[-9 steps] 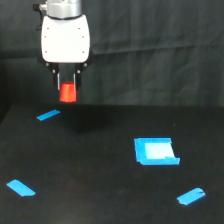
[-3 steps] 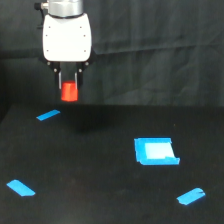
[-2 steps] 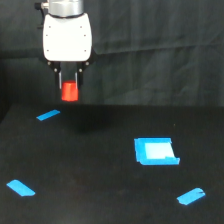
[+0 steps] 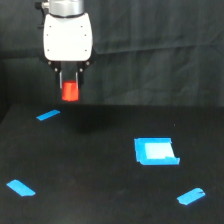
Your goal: Pick up the red object from the table
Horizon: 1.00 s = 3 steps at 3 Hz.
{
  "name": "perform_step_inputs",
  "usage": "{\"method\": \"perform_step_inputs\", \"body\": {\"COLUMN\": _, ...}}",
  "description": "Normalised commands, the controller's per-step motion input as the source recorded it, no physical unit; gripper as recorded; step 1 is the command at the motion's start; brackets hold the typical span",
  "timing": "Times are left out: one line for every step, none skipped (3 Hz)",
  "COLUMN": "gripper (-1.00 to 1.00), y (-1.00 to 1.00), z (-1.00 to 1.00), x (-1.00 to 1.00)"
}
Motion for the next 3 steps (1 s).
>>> {"method": "perform_step_inputs", "body": {"gripper": -0.95, "y": -0.01, "z": 0.04, "x": 0.03}}
{"method": "perform_step_inputs", "body": {"gripper": -0.95, "y": -0.01, "z": 0.03, "x": 0.03}}
{"method": "perform_step_inputs", "body": {"gripper": -0.93, "y": -0.01, "z": 0.03, "x": 0.03}}
